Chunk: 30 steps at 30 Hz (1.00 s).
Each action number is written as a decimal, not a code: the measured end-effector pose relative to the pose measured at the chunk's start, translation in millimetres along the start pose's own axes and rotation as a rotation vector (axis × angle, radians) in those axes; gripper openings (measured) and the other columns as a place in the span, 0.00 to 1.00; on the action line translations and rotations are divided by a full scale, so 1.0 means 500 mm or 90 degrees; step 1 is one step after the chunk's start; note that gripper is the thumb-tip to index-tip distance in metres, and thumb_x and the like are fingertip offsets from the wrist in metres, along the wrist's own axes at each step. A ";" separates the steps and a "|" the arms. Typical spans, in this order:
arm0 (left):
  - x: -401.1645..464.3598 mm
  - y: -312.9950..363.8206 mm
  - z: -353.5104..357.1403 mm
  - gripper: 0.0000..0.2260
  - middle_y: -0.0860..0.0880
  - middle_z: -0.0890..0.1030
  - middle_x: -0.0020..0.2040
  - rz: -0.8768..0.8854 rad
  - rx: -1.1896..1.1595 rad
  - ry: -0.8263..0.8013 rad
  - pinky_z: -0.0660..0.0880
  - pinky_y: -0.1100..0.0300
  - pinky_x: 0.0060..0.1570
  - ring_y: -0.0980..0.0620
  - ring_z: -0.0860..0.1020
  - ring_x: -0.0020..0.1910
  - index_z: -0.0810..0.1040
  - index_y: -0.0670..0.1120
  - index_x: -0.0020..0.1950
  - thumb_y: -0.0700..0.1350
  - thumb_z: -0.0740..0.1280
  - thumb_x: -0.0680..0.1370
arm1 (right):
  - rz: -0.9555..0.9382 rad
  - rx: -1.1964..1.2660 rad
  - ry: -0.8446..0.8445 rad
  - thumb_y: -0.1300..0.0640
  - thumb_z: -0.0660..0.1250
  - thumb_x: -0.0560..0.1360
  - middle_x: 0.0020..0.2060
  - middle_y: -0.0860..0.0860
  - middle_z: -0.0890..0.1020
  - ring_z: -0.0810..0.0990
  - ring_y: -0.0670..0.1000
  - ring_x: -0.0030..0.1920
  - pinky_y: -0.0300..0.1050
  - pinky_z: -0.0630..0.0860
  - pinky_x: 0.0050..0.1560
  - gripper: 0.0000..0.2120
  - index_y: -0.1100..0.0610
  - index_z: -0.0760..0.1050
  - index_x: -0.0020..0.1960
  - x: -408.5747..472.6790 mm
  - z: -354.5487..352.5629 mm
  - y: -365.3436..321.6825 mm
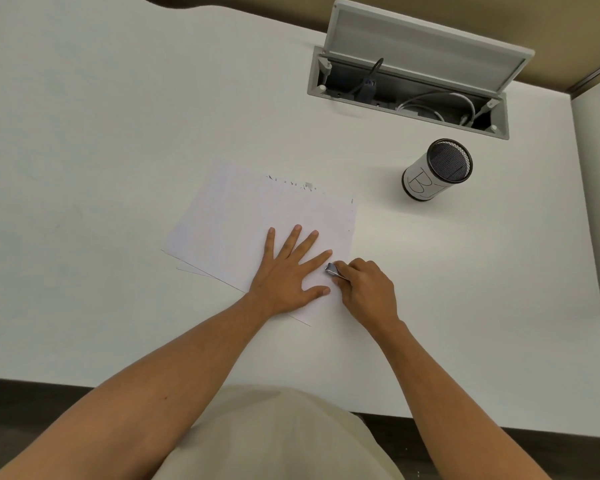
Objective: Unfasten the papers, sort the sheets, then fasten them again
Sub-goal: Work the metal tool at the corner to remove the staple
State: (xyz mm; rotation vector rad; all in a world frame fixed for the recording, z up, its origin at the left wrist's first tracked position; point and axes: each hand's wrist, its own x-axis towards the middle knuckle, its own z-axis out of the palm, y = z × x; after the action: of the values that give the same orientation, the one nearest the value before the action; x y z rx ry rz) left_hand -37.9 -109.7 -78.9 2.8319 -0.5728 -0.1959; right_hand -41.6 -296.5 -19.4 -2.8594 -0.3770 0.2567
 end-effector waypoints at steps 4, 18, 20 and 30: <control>0.000 0.001 -0.001 0.35 0.50 0.49 0.81 0.000 -0.002 -0.003 0.41 0.30 0.71 0.44 0.42 0.80 0.54 0.61 0.79 0.74 0.47 0.75 | 0.089 0.120 -0.045 0.53 0.68 0.75 0.43 0.48 0.82 0.79 0.52 0.44 0.47 0.76 0.42 0.10 0.49 0.79 0.55 0.014 -0.004 0.007; 0.001 0.001 -0.006 0.35 0.51 0.48 0.81 -0.007 0.005 -0.021 0.39 0.31 0.71 0.44 0.41 0.80 0.53 0.61 0.79 0.74 0.47 0.74 | 0.331 0.435 -0.211 0.51 0.72 0.72 0.32 0.50 0.79 0.75 0.50 0.32 0.42 0.70 0.30 0.10 0.58 0.79 0.43 0.081 -0.051 0.030; 0.000 0.002 -0.007 0.35 0.51 0.48 0.81 -0.007 0.003 -0.023 0.39 0.31 0.71 0.44 0.41 0.80 0.53 0.61 0.79 0.74 0.47 0.74 | 0.314 0.451 -0.200 0.52 0.71 0.72 0.32 0.50 0.79 0.75 0.49 0.31 0.41 0.70 0.29 0.09 0.58 0.79 0.44 0.072 -0.051 0.031; 0.002 0.001 -0.008 0.35 0.51 0.46 0.81 -0.011 -0.001 -0.037 0.38 0.31 0.71 0.45 0.40 0.79 0.51 0.62 0.79 0.74 0.46 0.74 | 0.089 0.158 -0.018 0.52 0.68 0.75 0.39 0.46 0.78 0.76 0.51 0.41 0.44 0.70 0.38 0.06 0.51 0.76 0.51 -0.008 0.002 0.023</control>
State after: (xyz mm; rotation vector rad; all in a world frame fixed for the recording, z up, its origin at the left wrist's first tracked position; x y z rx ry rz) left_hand -36.6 -109.8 -74.7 2.8386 -0.5598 -0.2825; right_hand -43.0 -308.3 -22.6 -2.6424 -0.1381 0.3452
